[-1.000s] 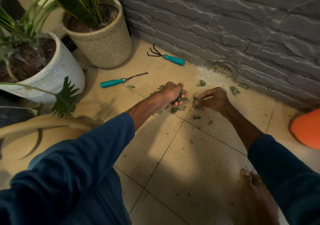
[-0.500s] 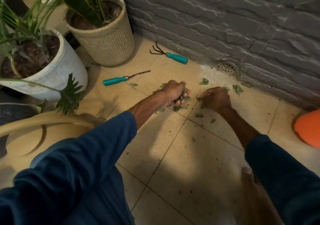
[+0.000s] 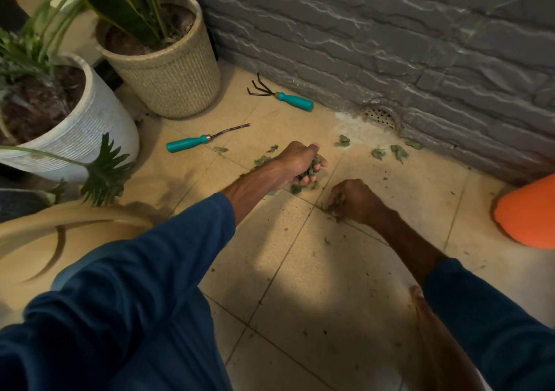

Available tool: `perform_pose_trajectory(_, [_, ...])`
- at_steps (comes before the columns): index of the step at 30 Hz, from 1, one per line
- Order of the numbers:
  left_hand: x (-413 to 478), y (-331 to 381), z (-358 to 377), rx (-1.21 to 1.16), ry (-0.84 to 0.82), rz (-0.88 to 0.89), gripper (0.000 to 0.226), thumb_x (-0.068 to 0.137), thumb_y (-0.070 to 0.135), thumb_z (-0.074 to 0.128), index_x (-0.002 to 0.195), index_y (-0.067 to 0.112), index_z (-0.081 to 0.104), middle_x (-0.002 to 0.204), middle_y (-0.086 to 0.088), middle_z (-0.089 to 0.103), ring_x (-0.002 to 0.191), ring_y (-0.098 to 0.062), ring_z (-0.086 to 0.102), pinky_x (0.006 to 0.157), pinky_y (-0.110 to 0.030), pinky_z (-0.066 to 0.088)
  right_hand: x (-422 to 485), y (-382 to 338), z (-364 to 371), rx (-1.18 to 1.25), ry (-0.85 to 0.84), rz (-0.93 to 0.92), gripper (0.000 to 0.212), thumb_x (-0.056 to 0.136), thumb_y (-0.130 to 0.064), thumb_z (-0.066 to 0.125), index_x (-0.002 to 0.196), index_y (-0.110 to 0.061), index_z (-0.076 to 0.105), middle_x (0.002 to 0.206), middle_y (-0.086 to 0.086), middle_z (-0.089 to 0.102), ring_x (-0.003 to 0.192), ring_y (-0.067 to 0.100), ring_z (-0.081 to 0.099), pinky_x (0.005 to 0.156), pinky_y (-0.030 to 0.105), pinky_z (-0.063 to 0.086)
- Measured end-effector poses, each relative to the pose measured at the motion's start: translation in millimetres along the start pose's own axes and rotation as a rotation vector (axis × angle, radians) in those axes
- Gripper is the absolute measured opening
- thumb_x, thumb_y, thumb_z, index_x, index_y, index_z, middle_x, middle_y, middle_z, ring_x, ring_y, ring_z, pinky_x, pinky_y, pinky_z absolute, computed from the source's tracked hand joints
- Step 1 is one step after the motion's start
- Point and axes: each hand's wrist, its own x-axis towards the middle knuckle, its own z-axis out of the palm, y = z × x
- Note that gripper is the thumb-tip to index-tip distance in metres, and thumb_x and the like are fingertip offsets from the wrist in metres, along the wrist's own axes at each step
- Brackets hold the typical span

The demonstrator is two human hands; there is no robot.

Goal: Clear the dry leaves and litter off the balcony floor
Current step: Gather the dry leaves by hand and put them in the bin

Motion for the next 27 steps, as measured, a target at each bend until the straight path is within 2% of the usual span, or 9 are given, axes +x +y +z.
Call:
perform_pose_trajectory(3, [2.2,-0.8,0.8,-0.002,0.001,-0.009,0.045,0.111,0.035,0.038,0.09,0.012,0.071,0.069,0.002,0.057,0.054,-0.011,0.054,0.045,-0.019,0.04,-5.6,1.8,6.4,-0.005,0.039,0.02,0.022,0.073,-0.01,0.086,0.088,-0.023,0.077,0.093,-0.006,0.071,0.086,0.014,0.067,0.073,0.026,0.053])
perform_pose_trajectory(6, [5.2,-2.5,2.2,-0.021,0.007,-0.035,0.045,0.111,0.035,0.039,0.09,0.012,0.071,0.07,0.002,0.059,0.054,-0.011,0.056,0.043,-0.019,0.041,-7.5,6.6,-5.8,0.129,0.149,0.093,0.019,0.074,-0.009,0.086,0.087,-0.022,0.078,0.086,-0.007,0.071,0.078,0.01,0.066,0.068,0.026,0.052])
perform_pose_trajectory(10, [9.5,-2.2,5.4,-0.047,0.02,-0.066,0.044,0.111,0.035,0.039,0.093,0.012,0.072,0.072,0.002,0.062,0.055,-0.012,0.058,0.045,-0.019,0.045,-8.5,7.5,-40.1,0.561,0.29,0.127,0.013,0.08,0.001,0.078,0.092,-0.005,0.076,0.078,0.004,0.076,0.067,0.022,0.072,0.062,0.036,0.06])
perform_pose_trajectory(12, [11.9,-1.9,7.6,-0.074,0.022,-0.084,0.043,0.111,0.035,0.039,0.099,0.01,0.072,0.075,0.0,0.063,0.057,-0.013,0.058,0.046,-0.019,0.046,-13.9,-2.1,-59.0,0.744,0.367,0.185,0.022,0.078,-0.001,0.083,0.098,-0.002,0.075,0.084,0.01,0.077,0.071,0.02,0.071,0.062,0.03,0.059])
perform_pose_trajectory(16, [10.3,1.6,12.0,-0.202,-0.008,-0.14,0.043,0.112,0.032,0.036,0.103,0.006,0.069,0.081,-0.006,0.065,0.064,-0.017,0.059,0.055,-0.025,0.052,-24.0,-29.4,-87.7,0.833,0.419,0.159,0.035,0.07,-0.012,0.092,0.102,-0.011,0.077,0.093,0.012,0.076,0.075,0.014,0.068,0.061,0.017,0.052])
perform_pose_trajectory(18, [6.1,6.2,14.3,-0.302,-0.06,-0.185,0.041,0.112,0.031,0.035,0.101,0.005,0.065,0.082,-0.009,0.067,0.068,-0.02,0.063,0.059,-0.027,0.056,-27.1,-42.1,-93.5,0.849,0.394,0.105,0.035,0.069,-0.012,0.091,0.101,-0.009,0.077,0.092,0.012,0.077,0.075,0.014,0.07,0.063,0.017,0.054])
perform_pose_trajectory(22, [2.1,12.5,19.7,-0.466,-0.15,-0.253,0.036,0.112,0.028,0.034,0.12,0.004,0.059,0.091,-0.017,0.07,0.078,-0.027,0.069,0.059,-0.031,0.062,-25.3,-59.5,-88.8,0.67,0.396,0.064,0.031,0.066,-0.013,0.094,0.093,-0.011,0.079,0.082,0.005,0.077,0.071,0.015,0.072,0.065,0.025,0.059])
perform_pose_trajectory(24, [2.9,12.5,22.3,-0.508,-0.154,-0.27,0.038,0.111,0.028,0.035,0.124,0.001,0.058,0.081,-0.017,0.072,0.074,-0.028,0.071,0.057,-0.032,0.063,-23.2,-64.7,-83.3,0.544,0.428,0.059,0.03,0.066,-0.013,0.094,0.092,-0.013,0.079,0.08,0.0,0.077,0.071,0.013,0.073,0.065,0.024,0.06])
perform_pose_trajectory(27, [6.7,9.6,25.5,-0.486,-0.141,-0.239,0.037,0.11,0.023,0.033,0.114,0.004,0.064,0.071,-0.012,0.073,0.061,-0.022,0.073,0.058,-0.032,0.063,-22.3,-71.0,-76.5,0.4,0.473,0.007,0.026,0.073,-0.009,0.089,0.097,-0.015,0.08,0.085,-0.004,0.077,0.07,0.002,0.071,0.066,0.015,0.057])
